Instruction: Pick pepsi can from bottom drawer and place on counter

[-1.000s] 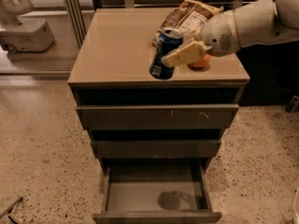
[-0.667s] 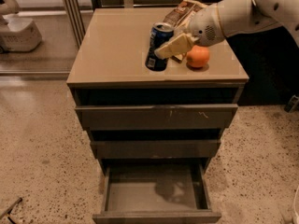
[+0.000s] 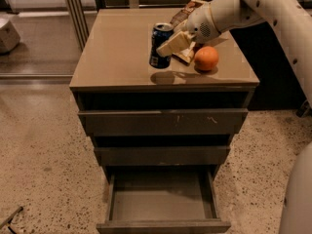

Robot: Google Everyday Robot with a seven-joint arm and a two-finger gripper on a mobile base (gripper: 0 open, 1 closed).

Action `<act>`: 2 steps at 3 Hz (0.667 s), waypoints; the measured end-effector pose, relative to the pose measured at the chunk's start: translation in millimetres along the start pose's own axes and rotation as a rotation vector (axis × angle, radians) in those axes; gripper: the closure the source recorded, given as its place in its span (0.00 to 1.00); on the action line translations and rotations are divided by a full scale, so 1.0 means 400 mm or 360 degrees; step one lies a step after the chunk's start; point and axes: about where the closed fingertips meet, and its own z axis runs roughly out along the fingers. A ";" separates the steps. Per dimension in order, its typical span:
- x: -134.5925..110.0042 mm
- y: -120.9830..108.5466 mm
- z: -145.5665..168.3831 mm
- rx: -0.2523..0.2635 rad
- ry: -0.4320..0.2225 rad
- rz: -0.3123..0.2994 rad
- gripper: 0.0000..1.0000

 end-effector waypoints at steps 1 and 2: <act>0.021 -0.033 0.035 0.0002 0.0021 -0.0001 1.00; 0.058 -0.055 0.083 -0.0019 0.0051 0.0004 1.00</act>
Offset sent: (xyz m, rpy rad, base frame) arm 0.0335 -0.0008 -0.0357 -0.0276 0.0108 -0.0085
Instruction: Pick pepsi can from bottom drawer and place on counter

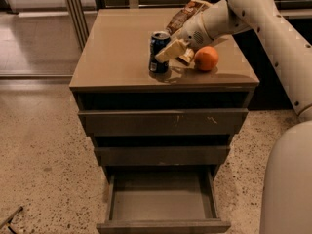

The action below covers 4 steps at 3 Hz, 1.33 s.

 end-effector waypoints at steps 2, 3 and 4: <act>0.044 0.015 0.039 -0.0035 0.0015 0.0016 1.00; 0.044 0.015 0.039 -0.0035 0.0015 0.0016 0.81; 0.044 0.015 0.039 -0.0035 0.0015 0.0016 0.58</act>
Offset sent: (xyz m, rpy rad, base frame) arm -0.0129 0.0029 -0.0496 -0.0076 0.0461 0.0186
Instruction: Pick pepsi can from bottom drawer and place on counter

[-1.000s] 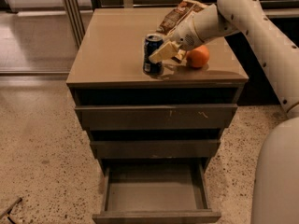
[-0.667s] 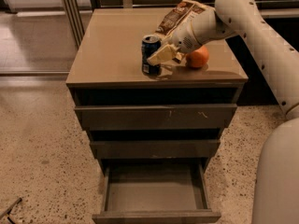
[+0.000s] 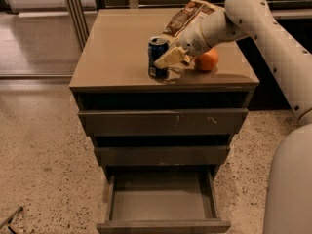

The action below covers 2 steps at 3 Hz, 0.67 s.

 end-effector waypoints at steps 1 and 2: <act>0.000 0.000 0.000 0.0000 0.0000 0.0000 0.34; 0.000 0.000 0.000 0.0000 0.0000 0.0000 0.12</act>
Offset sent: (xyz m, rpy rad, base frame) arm 0.0000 0.0000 0.0000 0.0000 0.0000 0.0000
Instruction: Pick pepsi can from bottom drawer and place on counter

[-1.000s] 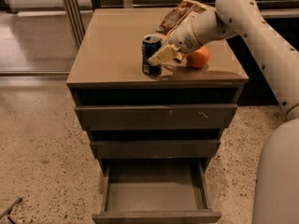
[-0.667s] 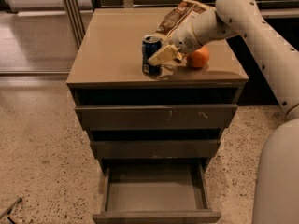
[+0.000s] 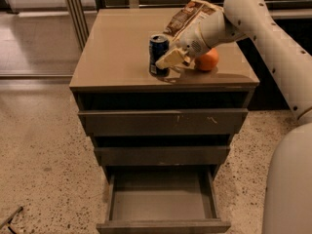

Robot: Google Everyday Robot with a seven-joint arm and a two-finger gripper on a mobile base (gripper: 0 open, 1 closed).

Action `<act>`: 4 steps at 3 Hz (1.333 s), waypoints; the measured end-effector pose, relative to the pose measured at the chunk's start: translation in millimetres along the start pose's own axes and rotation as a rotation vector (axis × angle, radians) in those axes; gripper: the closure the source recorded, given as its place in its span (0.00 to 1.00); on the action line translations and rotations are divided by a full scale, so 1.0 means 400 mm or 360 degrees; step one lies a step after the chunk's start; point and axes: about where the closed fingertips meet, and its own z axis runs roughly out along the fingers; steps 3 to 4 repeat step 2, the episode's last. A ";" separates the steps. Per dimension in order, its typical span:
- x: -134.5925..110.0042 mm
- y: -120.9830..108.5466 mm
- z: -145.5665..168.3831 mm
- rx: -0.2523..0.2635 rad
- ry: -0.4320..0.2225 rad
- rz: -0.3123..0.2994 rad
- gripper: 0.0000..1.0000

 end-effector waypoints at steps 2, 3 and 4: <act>0.000 0.000 0.000 0.0000 0.0000 0.0000 0.00; 0.000 0.000 0.000 0.0000 0.0000 0.0000 0.00; 0.000 0.000 0.000 0.0000 0.0000 0.0000 0.00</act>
Offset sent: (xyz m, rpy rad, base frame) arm 0.0000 0.0000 0.0000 0.0000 0.0000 0.0000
